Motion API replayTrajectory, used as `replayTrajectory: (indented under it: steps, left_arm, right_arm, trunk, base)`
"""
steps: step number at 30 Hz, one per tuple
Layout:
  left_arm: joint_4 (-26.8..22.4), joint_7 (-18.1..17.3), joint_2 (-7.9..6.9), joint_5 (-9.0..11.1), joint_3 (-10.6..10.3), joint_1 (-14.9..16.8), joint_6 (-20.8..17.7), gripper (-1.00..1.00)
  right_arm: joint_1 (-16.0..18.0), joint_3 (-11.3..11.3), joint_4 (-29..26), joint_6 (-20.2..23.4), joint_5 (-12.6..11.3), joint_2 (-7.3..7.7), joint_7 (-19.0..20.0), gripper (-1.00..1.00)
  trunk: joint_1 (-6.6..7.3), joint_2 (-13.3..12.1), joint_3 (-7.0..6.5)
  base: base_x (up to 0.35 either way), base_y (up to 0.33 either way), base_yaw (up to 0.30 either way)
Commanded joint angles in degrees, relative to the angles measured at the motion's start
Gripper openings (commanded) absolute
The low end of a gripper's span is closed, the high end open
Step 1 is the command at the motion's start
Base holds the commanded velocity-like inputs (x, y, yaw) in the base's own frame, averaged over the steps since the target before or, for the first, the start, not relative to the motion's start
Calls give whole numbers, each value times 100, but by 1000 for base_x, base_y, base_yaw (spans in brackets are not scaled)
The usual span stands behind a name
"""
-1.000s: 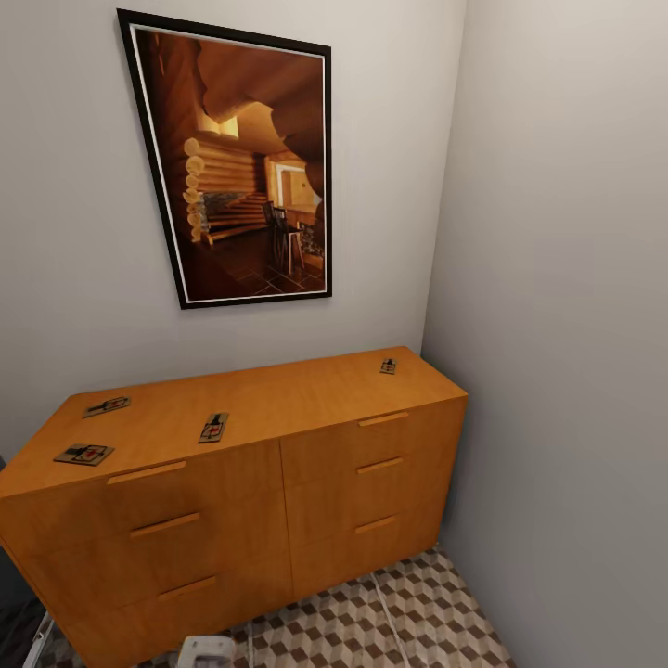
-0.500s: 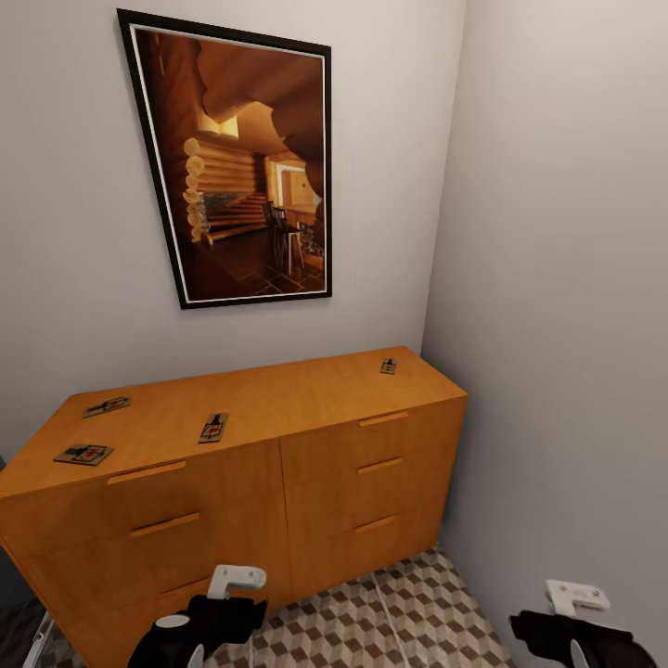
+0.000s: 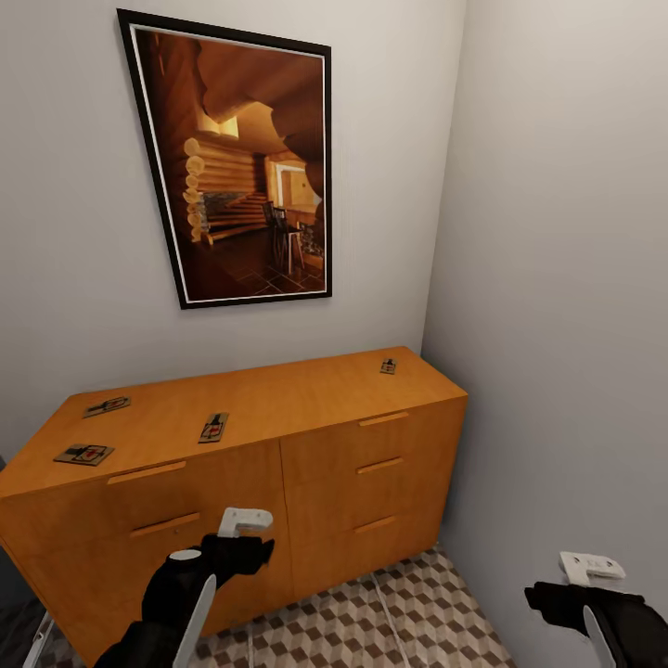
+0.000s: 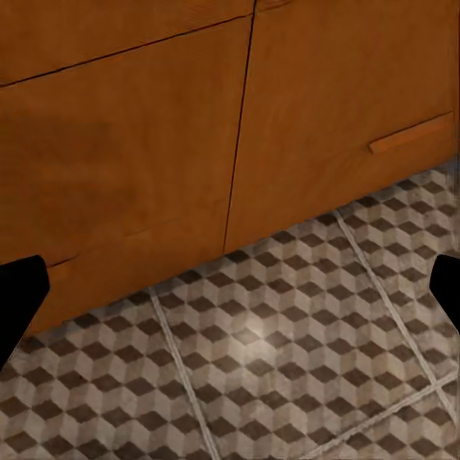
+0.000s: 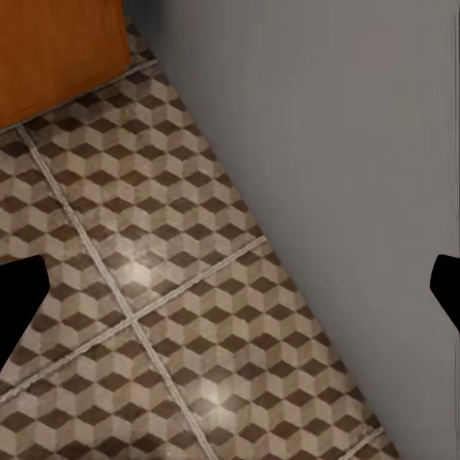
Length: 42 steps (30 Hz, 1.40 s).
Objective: Take the four mousetraps from the cabinet in the bathroom and place them on the bathroom floor. Make sure all four end up on the same floor surface, and ensure that at least two of them are either under or directly next to the same bathroom sink.
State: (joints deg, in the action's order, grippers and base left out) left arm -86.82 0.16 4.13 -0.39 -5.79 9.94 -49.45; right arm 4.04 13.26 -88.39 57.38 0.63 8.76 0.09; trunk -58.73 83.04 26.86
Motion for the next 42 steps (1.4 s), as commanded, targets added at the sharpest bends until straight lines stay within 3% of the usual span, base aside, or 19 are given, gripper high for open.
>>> replayTrajectory:
  steps: [1, 6, 12, 20, 31, 37, 42]
  left_arm:
    - [-29, 2, 33, -5, -3, 154, -81, 100]
    - [-54, 1, 142, -5, -12, 511, -149, 100]
    - [-69, 4, 326, -5, -197, 1309, -192, 100]
    - [-72, 2, 440, -5, -494, 2294, -203, 100]
    - [-67, 34, 485, -47, -566, 3668, -428, 100]
    - [-61, 125, 452, -403, -554, 4074, -636, 100]
    - [-50, 144, 406, -1041, -535, 4246, -733, 100]
  right_arm:
    - [133, 0, -30, 142, 5, 21, 1, 100]
    - [468, 0, -64, 262, 3, 46, 0, 100]
    - [1102, -19, -85, 262, 0, 51, 2, 100]
    - [1794, -39, -90, 262, -1, 47, 3, 100]
    - [2917, -82, -70, 262, -19, 0, -11, 100]
    - [3516, -300, -30, 262, 10, -30, -66, 100]
    - [4185, -777, 116, 262, 117, -110, -208, 100]
  trunk:
    - [0, 4, 7]
    - [0, 4, 7]
    - [0, 4, 7]
    - [0, 4, 7]
    - [0, 4, 7]
    - [0, 4, 7]
    - [0, 4, 7]
  base:
    - [0, 0, 0]
    - [0, 0, 0]
    - [0, 0, 0]
    - [0, 0, 0]
    - [0, 0, 0]
    - [0, 0, 0]
    - [0, 0, 0]
